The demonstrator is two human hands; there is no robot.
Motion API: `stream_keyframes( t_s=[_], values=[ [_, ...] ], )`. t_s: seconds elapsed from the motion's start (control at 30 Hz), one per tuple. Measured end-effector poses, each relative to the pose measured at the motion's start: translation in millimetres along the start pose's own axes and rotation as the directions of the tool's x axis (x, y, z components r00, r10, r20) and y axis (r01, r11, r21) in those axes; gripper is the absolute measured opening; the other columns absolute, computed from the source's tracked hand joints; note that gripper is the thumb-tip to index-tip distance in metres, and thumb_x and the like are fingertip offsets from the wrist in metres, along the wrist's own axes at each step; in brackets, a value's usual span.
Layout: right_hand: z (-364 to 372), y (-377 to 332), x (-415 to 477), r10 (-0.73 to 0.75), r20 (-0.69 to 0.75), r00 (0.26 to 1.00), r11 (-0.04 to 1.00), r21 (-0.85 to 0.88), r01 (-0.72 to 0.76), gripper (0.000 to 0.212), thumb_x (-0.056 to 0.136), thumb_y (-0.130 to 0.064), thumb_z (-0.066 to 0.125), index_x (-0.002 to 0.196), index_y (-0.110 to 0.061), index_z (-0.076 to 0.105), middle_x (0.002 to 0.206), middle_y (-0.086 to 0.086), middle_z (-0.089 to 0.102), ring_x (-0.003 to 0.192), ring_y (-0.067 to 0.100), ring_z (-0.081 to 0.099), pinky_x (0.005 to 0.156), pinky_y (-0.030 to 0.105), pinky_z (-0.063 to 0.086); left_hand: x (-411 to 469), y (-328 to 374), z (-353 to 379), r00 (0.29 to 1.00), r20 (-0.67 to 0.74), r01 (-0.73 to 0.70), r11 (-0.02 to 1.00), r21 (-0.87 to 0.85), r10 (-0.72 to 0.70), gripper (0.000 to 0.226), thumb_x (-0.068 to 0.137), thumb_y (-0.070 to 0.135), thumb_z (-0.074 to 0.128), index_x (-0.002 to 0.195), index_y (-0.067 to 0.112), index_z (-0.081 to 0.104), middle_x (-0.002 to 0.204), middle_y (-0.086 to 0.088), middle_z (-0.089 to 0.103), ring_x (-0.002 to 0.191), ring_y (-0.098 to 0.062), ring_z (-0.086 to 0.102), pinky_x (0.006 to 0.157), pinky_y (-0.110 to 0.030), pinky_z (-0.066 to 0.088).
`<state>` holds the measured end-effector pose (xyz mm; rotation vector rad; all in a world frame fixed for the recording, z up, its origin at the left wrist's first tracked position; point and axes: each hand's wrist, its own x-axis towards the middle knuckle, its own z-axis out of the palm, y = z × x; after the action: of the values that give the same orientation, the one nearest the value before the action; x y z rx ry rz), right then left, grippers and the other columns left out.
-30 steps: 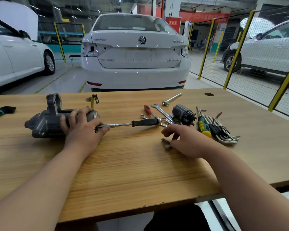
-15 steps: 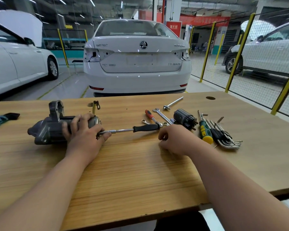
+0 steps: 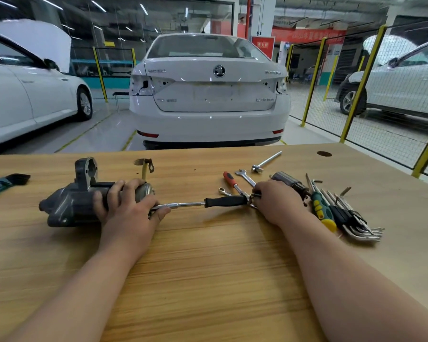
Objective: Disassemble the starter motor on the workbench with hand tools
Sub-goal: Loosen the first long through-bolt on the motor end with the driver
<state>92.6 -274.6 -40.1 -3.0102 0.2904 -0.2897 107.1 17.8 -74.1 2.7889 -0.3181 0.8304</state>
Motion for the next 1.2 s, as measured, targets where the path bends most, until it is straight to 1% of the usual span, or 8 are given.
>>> stream_keyframes(
  t_s=[0.2, 0.3, 0.43, 0.67, 0.8, 0.97, 1.07, 1.2],
  values=[
    [0.6, 2.3, -6.9, -0.008, -0.007, 1.000, 0.998, 0.066, 0.009, 0.035, 0.097, -0.026, 0.057, 0.132, -0.028, 0.059, 0.122, 0.001, 0.065, 0.105, 0.021, 0.060, 0.075, 0.031, 0.049, -0.8, 1.4, 0.6, 1.000, -0.014, -0.001, 1.000, -0.002, 0.001, 0.029, 0.085, 0.057, 0.048, 0.086, 0.035, 0.067, 0.140, -0.006, 0.039, 0.133, -0.028, 0.014, 0.110, -0.050, -0.004],
    [0.7, 2.8, -15.7, -0.001, -0.097, 0.995, 0.993, 0.119, 0.012, 0.032, 0.098, -0.027, 0.056, 0.130, -0.029, 0.060, 0.120, 0.003, 0.064, 0.103, 0.022, 0.060, 0.073, 0.030, 0.048, -1.1, 1.5, -1.0, 1.000, -0.007, 0.003, 1.000, 0.002, -0.003, 0.028, 0.085, 0.057, 0.049, 0.086, 0.036, 0.067, 0.141, -0.005, 0.037, 0.134, -0.028, 0.013, 0.109, -0.048, -0.005],
    [2.5, 1.8, -20.1, 0.078, -0.078, 0.994, 0.940, 0.338, -0.047, 0.031, 0.096, -0.027, 0.061, 0.127, -0.027, 0.062, 0.117, 0.000, 0.067, 0.096, 0.016, 0.056, 0.078, 0.030, 0.048, -2.7, 3.3, -3.7, 1.000, 0.006, 0.009, 1.000, -0.003, -0.009, 0.026, 0.086, 0.056, 0.051, 0.087, 0.035, 0.067, 0.141, -0.005, 0.037, 0.134, -0.028, 0.012, 0.110, -0.050, -0.005],
    [7.7, 5.8, -14.6, 0.083, -0.038, 0.996, 0.875, 0.482, -0.054, 0.030, 0.095, -0.031, 0.063, 0.125, -0.025, 0.065, 0.098, -0.011, 0.063, 0.081, 0.003, 0.052, 0.063, 0.020, 0.039, -0.8, 4.0, -3.1, 1.000, 0.004, 0.016, 1.000, 0.005, -0.016, 0.026, 0.086, 0.055, 0.053, 0.088, 0.033, 0.067, 0.140, -0.005, 0.037, 0.134, -0.030, 0.014, 0.110, -0.051, -0.004],
    [6.0, 13.2, -8.0, 0.201, -0.097, 0.975, 0.921, 0.357, -0.154, 0.029, 0.097, -0.029, 0.057, 0.124, -0.025, 0.065, 0.111, 0.001, 0.069, 0.094, 0.019, 0.058, 0.073, 0.032, 0.049, -0.8, 4.7, -2.7, 1.000, 0.001, 0.011, 1.000, 0.001, -0.011, 0.028, 0.086, 0.055, 0.052, 0.089, 0.032, 0.068, 0.141, -0.005, 0.037, 0.135, -0.030, 0.014, 0.110, -0.051, -0.005],
    [4.7, 11.7, -7.1, 0.175, -0.067, 0.982, 0.973, 0.167, -0.162, 0.029, 0.096, -0.029, 0.056, 0.124, -0.029, 0.062, 0.112, 0.002, 0.068, 0.090, 0.021, 0.057, 0.059, 0.028, 0.040, -1.1, 4.9, -3.6, 1.000, 0.002, 0.018, 1.000, -0.002, -0.018, 0.030, 0.087, 0.056, 0.050, 0.091, 0.032, 0.068, 0.142, -0.004, 0.035, 0.135, -0.027, 0.010, 0.110, -0.048, -0.008],
    [4.3, 11.4, -9.2, 0.161, -0.047, 0.986, 0.976, 0.154, -0.152, 0.029, 0.096, -0.032, 0.057, 0.125, -0.030, 0.062, 0.113, 0.000, 0.067, 0.090, 0.019, 0.056, 0.053, 0.027, 0.032, -2.0, 4.2, -3.8, 1.000, 0.003, 0.011, 1.000, -0.005, -0.011, 0.030, 0.087, 0.056, 0.049, 0.090, 0.032, 0.067, 0.142, -0.004, 0.035, 0.135, -0.026, 0.010, 0.110, -0.049, -0.007],
    [3.4, 14.3, -8.0, 0.165, -0.039, 0.986, 0.973, 0.171, -0.156, 0.028, 0.096, -0.031, 0.058, 0.123, -0.029, 0.064, 0.115, -0.001, 0.066, 0.088, 0.018, 0.053, 0.059, 0.029, 0.037, -1.9, 3.8, -3.3, 1.000, 0.000, 0.011, 1.000, 0.000, -0.011, 0.030, 0.087, 0.056, 0.049, 0.090, 0.033, 0.067, 0.142, -0.004, 0.035, 0.135, -0.027, 0.011, 0.110, -0.049, -0.008]
  ],
)
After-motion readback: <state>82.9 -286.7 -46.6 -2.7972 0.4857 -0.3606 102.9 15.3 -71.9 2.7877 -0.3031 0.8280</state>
